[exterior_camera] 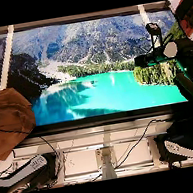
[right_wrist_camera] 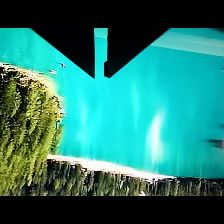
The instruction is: Fold the clothes and pants, and hang the long-sleeved shirts on hangers.
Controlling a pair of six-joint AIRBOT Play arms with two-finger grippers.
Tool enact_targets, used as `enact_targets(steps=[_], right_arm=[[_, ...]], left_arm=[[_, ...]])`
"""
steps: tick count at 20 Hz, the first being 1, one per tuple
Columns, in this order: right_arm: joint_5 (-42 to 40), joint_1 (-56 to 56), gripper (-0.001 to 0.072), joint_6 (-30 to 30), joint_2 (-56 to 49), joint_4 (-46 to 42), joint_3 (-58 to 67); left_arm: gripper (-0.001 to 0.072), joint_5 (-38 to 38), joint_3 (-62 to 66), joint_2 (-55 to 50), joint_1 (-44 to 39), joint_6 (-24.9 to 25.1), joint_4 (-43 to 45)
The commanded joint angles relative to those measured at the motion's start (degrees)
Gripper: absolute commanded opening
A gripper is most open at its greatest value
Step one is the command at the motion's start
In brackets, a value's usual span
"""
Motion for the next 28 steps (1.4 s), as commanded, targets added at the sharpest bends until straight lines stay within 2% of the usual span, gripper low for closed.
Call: enact_targets(steps=[1, 6, 7, 9, 10, 13, 15, 17, 20, 23, 25, 28], right_arm=[[0.02, 0.00, 0.0104, 0.00, -0.04, 0.26, -0.02], [0.02, 0.00, 0.0104, 0.00, -0.04, 0.22, -0.02], [0.02, 0.00, 0.0104, 0.02, -0.04, 0.24, -0.02], [0.02, 0.00, 0.0104, 0.00, -0.04, 0.22, -0.02], [0.02, 0.00, 0.0104, 0.02, -0.04, 0.22, -0.02], [-2.14, 0.00, 0.0104, 0.02, -0.04, 0.22, -0.02], [-2.56, 0.00, 0.0104, 0.02, -0.04, 0.79, -0.02], [-2.71, 0.00, 0.0104, 0.02, -0.04, 0.83, -0.02], [-2.67, 0.00, 0.0103, 0.02, -0.04, 0.83, -0.02], [-2.71, 0.00, 0.0099, 0.02, -0.04, 1.27, -0.02], [-2.80, 0.00, 0.0023, 0.02, 0.17, 4.09, 0.17], [-4.44, 0.00, 0.0022, 0.02, 2.23, 6.93, 0.33]], left_arm=[[0.0703, -4.68, -0.11, -0.17, 0.07, -0.42, 2.29], [0.0691, -3.39, -0.11, -4.26, 0.07, -0.42, 2.64], [0.0635, -2.78, -0.09, -5.27, 0.07, -0.39, 2.64], [0.0210, -1.31, 0.00, -5.70, 0.04, -0.39, 2.62], [0.0038, -0.70, 0.33, -5.25, 0.04, -0.33, 2.62], [0.0023, 0.87, 3.37, -2.05, -0.02, 4.66, 2.62], [0.0023, 5.62, 6.36, 1.68, -0.26, 6.10, 2.03], [0.0023, 14.14, 7.98, 6.43, -1.40, 6.10, 0.20], [0.0023, 32.37, 8.04, 13.77, -5.99, 6.10, -0.57], [0.0023, 43.56, 8.04, 18.01, -14.40, 6.08, -0.57], [0.0022, 46.53, 8.04, 19.21, -22.88, 6.03, -0.96], [0.0022, 49.24, 8.02, 18.64, -38.95, 6.10, -0.94]])
